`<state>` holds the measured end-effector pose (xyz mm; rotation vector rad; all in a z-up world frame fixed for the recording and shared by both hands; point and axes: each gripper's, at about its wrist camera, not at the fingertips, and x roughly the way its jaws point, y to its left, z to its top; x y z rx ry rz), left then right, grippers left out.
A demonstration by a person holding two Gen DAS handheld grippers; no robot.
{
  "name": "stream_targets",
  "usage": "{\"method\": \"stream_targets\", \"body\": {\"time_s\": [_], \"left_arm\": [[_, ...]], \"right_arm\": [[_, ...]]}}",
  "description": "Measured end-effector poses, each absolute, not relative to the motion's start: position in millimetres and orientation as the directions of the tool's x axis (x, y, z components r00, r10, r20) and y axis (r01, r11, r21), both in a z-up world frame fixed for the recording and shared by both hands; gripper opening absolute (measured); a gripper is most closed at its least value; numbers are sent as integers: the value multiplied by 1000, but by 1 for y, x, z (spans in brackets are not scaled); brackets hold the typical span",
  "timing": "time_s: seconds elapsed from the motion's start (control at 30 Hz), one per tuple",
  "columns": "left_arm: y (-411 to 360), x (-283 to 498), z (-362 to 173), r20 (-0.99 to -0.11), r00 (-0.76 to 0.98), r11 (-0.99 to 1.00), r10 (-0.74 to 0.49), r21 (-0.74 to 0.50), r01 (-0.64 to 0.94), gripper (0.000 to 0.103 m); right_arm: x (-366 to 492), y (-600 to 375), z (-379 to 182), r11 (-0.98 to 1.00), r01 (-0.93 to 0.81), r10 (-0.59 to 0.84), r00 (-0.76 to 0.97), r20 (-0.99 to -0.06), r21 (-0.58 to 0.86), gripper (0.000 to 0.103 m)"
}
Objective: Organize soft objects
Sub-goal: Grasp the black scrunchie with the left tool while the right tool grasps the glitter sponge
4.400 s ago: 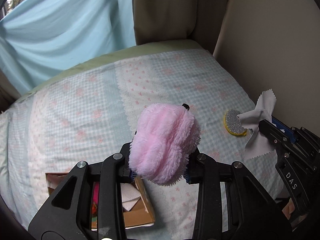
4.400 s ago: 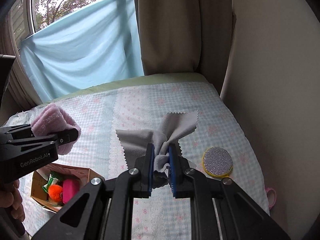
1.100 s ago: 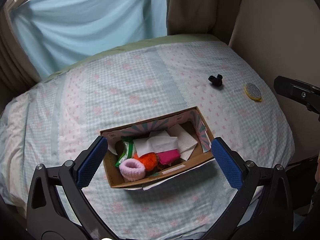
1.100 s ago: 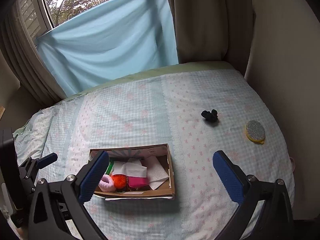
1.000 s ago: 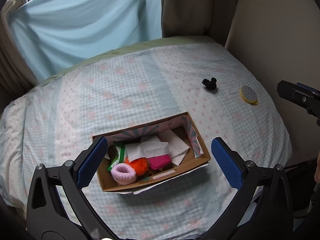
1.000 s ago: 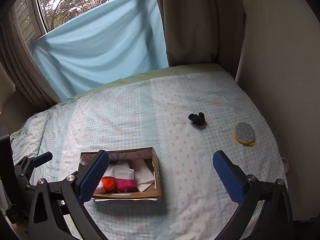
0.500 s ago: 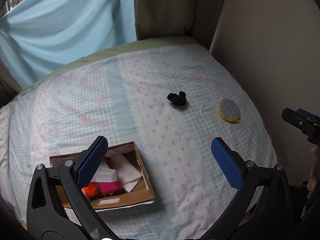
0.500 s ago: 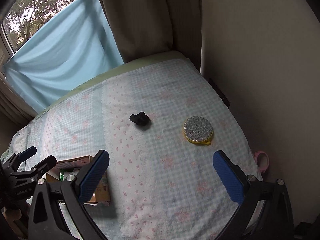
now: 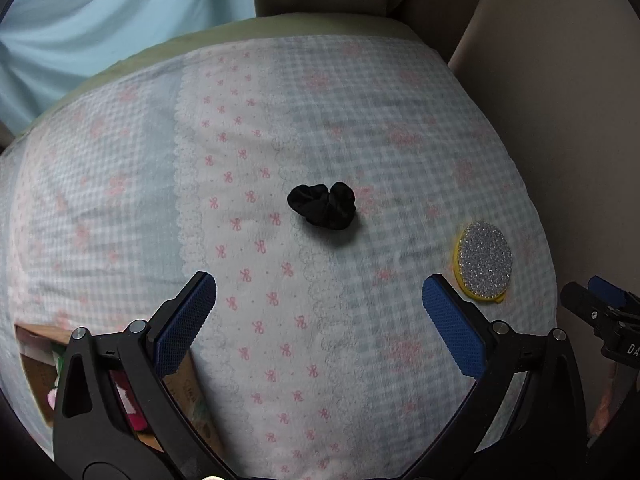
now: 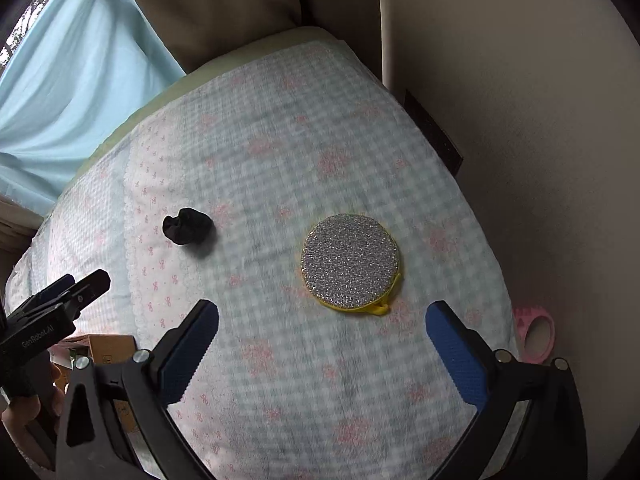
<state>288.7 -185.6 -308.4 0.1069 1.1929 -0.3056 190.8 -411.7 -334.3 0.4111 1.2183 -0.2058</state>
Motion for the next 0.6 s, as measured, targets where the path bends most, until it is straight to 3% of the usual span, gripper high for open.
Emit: {"method": "stream_targets", "body": {"time_s": [0.47,0.6], "left_arm": [[-233,386,-441,-965,239,953,-108,-32,302,102],[-243,398,-458,-967,245,942,-69,17,334,89]], "right_arm": [[247,-423,-448,898,407,91,202,-975,168,103],[255,-421,-463,901,411,81,161,-984,141,103]]}}
